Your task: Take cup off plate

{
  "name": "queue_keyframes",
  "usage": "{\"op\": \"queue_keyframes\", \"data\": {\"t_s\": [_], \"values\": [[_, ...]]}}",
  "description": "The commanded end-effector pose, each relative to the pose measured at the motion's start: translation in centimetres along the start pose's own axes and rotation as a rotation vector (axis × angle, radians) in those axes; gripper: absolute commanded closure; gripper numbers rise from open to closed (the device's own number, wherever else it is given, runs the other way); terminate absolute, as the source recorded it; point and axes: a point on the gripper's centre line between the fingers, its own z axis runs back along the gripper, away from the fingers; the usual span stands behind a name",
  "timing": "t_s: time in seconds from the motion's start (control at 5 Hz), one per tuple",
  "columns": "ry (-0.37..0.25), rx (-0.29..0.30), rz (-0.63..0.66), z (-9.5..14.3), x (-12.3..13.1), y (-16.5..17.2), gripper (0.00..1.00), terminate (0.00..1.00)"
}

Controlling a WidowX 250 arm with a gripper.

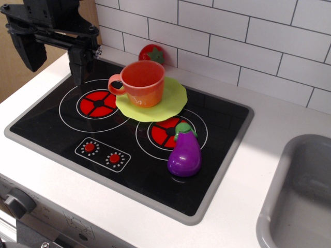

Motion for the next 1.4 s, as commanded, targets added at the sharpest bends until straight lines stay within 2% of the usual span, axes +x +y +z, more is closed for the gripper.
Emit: {"op": "queue_keyframes", "data": {"t_s": [0.0, 0.2, 0.4, 0.6, 0.8, 1.0, 1.2], "values": [[0.000, 0.000, 0.000, 0.0, 0.0, 0.0, 0.00, 0.00], [0.030, -0.040, -0.251, -0.9, 1.4, 1.3, 0.00, 0.00], [0.008, -0.056, -0.500, -1.2, 2.2, 1.3, 0.00, 0.00], [-0.046, -0.028, -0.749, -2.4, 3.7, 0.6, 0.00, 0.00], [-0.069, -0.073, -0.923, -3.4, 5.0, -0.5, 0.00, 0.00], [-0.095, -0.095, -0.942, -4.2, 5.7, -1.4, 0.00, 0.00], [-0.092, -0.122, -0.954, -5.0, 5.9, -2.3, 0.00, 0.00]]}}
